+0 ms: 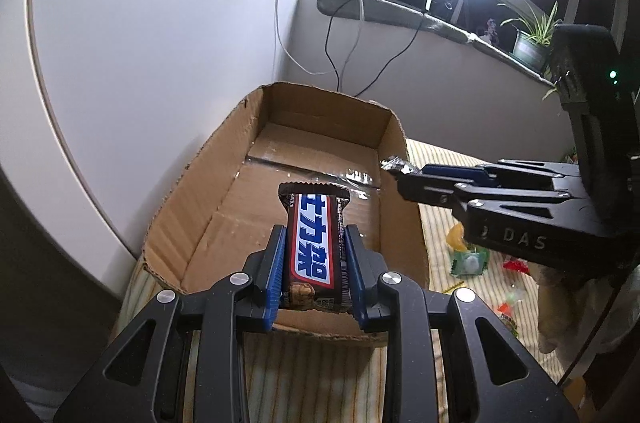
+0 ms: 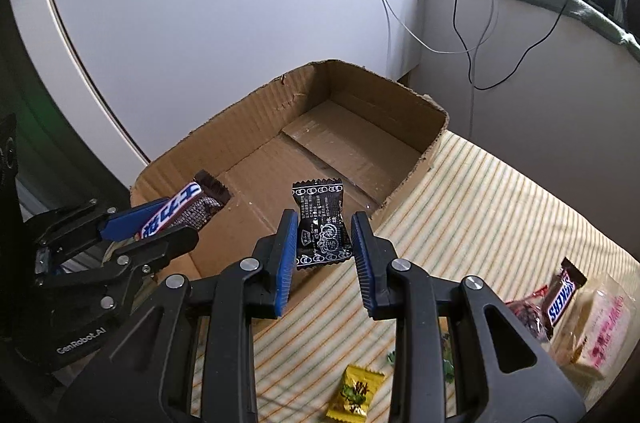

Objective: Organize snacks
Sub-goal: 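Carry both snacks to the cardboard box and open both tools to drop them, then grasp the yellow candy packet with the left tool while the right tool grasps the green jelly cup, then carry both items into the box and open both tools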

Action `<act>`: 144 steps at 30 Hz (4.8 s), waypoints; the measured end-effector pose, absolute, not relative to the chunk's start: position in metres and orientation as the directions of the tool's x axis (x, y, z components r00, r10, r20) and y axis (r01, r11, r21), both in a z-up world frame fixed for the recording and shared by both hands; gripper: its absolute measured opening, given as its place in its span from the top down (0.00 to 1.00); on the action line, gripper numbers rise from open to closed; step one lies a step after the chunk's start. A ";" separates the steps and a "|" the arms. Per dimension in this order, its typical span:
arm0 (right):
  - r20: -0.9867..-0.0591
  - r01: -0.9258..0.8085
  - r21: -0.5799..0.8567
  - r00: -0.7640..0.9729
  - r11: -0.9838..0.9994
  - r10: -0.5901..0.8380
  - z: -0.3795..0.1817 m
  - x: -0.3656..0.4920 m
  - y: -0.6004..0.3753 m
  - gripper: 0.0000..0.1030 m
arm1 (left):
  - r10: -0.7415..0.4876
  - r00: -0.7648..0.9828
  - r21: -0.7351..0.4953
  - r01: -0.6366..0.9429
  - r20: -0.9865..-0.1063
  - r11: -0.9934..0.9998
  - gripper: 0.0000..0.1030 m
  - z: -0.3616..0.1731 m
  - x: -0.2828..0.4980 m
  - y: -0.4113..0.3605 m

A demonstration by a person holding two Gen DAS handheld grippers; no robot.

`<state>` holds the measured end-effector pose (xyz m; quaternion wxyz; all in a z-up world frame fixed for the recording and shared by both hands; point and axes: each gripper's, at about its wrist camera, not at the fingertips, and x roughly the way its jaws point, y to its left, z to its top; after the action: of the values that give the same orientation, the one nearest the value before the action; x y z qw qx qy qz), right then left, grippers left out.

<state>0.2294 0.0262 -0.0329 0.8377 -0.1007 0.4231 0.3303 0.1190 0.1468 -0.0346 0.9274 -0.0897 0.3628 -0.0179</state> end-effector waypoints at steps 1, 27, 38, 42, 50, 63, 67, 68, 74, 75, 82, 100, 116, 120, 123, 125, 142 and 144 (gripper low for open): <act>-0.777 -0.638 0.108 0.424 0.762 0.466 -0.034 0.230 0.027 0.72 | -0.095 0.738 -0.182 -0.038 -0.668 0.983 0.74 -0.035 0.119 0.148; -0.721 -0.523 0.073 0.561 0.849 0.407 -0.009 0.174 -0.100 0.26 | -0.153 0.751 -0.267 -0.032 -0.643 0.963 0.54 -0.029 0.074 0.124; -0.783 -0.517 0.028 0.521 0.855 0.341 -0.036 0.137 -0.151 0.22 | -0.226 0.685 -0.250 0.066 -0.693 0.966 0.42 -0.049 0.079 0.051; -0.806 -0.521 0.051 0.483 0.852 0.343 -0.051 0.136 -0.154 0.29 | -0.246 0.664 -0.256 0.084 -0.706 0.963 0.42 -0.060 0.084 0.037; -0.840 -0.508 0.106 0.414 0.855 0.351 -0.076 0.146 -0.147 0.51 | -0.249 0.634 -0.266 0.070 -0.733 0.961 0.49 -0.079 0.099 0.027; -0.860 -0.494 0.084 0.403 0.866 0.313 -0.090 0.152 -0.143 0.53 | -0.217 0.598 -0.192 0.106 -0.771 0.976 0.55 -0.092 0.120 0.010; -0.860 -0.499 0.055 0.416 0.865 0.294 -0.092 0.154 -0.137 0.63 | -0.197 0.597 -0.160 0.116 -0.778 0.980 0.69 -0.097 0.123 0.006; -0.860 -0.498 0.054 0.417 0.865 0.294 -0.092 0.154 -0.137 0.66 | -0.192 0.600 -0.153 0.116 -0.777 0.981 0.71 -0.097 0.123 0.006; -0.860 -0.497 0.065 0.412 0.865 0.301 -0.090 0.154 -0.142 0.75 | -0.188 0.609 -0.144 0.121 -0.771 0.982 0.77 -0.096 0.121 0.005; -0.859 -0.497 0.063 0.414 0.865 0.300 -0.090 0.154 -0.142 0.75 | -0.188 0.610 -0.144 0.121 -0.770 0.982 0.77 -0.096 0.121 0.005; -0.853 -0.482 0.082 0.419 0.872 0.312 -0.083 0.152 -0.149 0.75 | -0.198 0.623 -0.157 0.120 -0.757 0.980 0.78 -0.089 0.118 0.006; -0.798 -0.530 0.052 0.487 0.846 0.354 -0.026 0.168 -0.110 0.75 | -0.174 0.709 -0.174 0.074 -0.683 0.982 0.78 -0.047 0.116 0.050; -0.761 -0.621 0.035 0.491 0.783 0.423 0.001 0.190 -0.034 0.75 | -0.129 0.764 -0.178 0.019 -0.632 0.984 0.78 -0.021 0.117 0.101; -0.764 -0.653 0.037 0.469 0.756 0.443 0.002 0.195 -0.015 0.75 | -0.097 0.771 -0.173 -0.017 -0.629 0.985 0.78 -0.022 0.121 0.120; -0.769 -0.664 0.040 0.457 0.746 0.448 0.000 0.202 -0.002 0.75 | -0.075 0.773 -0.166 -0.041 -0.631 0.985 0.78 -0.023 0.123 0.133; -0.774 -0.669 0.041 0.448 0.742 0.447 -0.003 0.208 0.008 0.75 | -0.063 0.771 -0.160 -0.051 -0.633 0.986 0.78 -0.024 0.126 0.139; -0.820 -0.692 0.059 0.377 0.719 0.431 -0.039 0.235 0.052 0.75 | -0.042 0.741 -0.174 -0.101 -0.671 0.980 0.78 -0.046 0.142 0.164; -0.822 -0.693 0.061 0.373 0.718 0.430 -0.040 0.236 0.052 0.75 | -0.040 0.740 -0.172 -0.103 -0.672 0.980 0.78 -0.047 0.142 0.165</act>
<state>0.2363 0.0524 -0.0404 0.8151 -0.1490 0.4412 0.3446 0.1424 0.1646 -0.0470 0.9274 -0.0995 0.3603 0.0169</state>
